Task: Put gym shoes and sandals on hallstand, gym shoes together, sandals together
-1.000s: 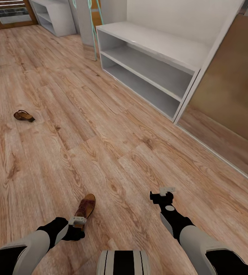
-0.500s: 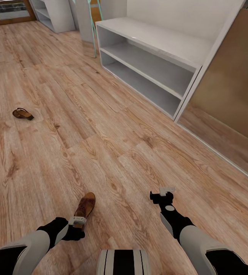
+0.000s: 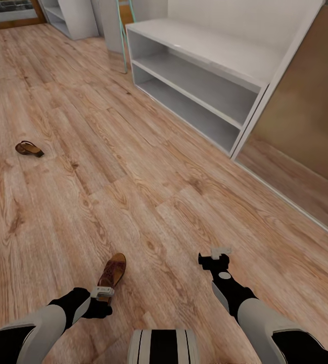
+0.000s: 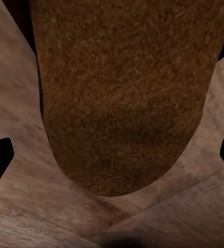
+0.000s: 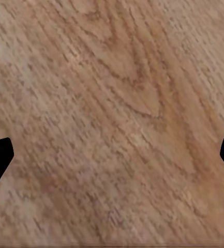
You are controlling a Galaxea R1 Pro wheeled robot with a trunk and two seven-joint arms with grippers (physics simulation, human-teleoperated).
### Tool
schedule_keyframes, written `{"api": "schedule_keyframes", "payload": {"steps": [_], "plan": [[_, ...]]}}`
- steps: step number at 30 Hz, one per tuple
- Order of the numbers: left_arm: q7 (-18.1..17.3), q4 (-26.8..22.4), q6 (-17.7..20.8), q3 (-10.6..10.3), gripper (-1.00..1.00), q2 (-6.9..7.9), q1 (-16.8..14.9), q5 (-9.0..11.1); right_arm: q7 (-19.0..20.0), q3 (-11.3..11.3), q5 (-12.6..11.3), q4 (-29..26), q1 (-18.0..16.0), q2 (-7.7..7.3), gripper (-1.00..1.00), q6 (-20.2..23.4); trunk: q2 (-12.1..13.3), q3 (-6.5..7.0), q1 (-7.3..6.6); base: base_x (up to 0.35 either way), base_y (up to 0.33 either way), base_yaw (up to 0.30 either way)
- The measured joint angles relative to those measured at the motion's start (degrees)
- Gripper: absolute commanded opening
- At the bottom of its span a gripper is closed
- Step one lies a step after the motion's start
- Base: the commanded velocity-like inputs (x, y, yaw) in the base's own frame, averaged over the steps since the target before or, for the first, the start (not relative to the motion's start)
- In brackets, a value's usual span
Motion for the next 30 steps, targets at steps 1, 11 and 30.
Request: {"api": "schedule_keyframes", "payload": {"steps": [1, 11, 30], "plan": [[-0.01, 0.0, 0.0, 0.0, 1.0, 0.0, 0.0, -0.01, 0.0, 0.0, 0.01, 0.0, 0.0, 0.0, 1.0, 0.0, -0.01, -0.22, 0.03, 0.0, 0.0, 0.0], [0.0, -0.01, 0.0, 0.01, 1.0, -0.02, 0.0, -0.03, 0.0, -0.04, 0.0, 0.0, 0.0, 0.01, 1.0, -0.11, -0.02, -0.23, 0.02, 0.0, 0.0, 0.0], [-0.03, -0.05, 0.0, 0.01, 1.0, -0.07, 0.0, 0.0, -0.17, -0.08, -0.04, 0.08, 0.08, 0.07, 1.0, -8.16, -0.02, -0.23, 0.02, 0.0, 0.0, 0.0]]}}
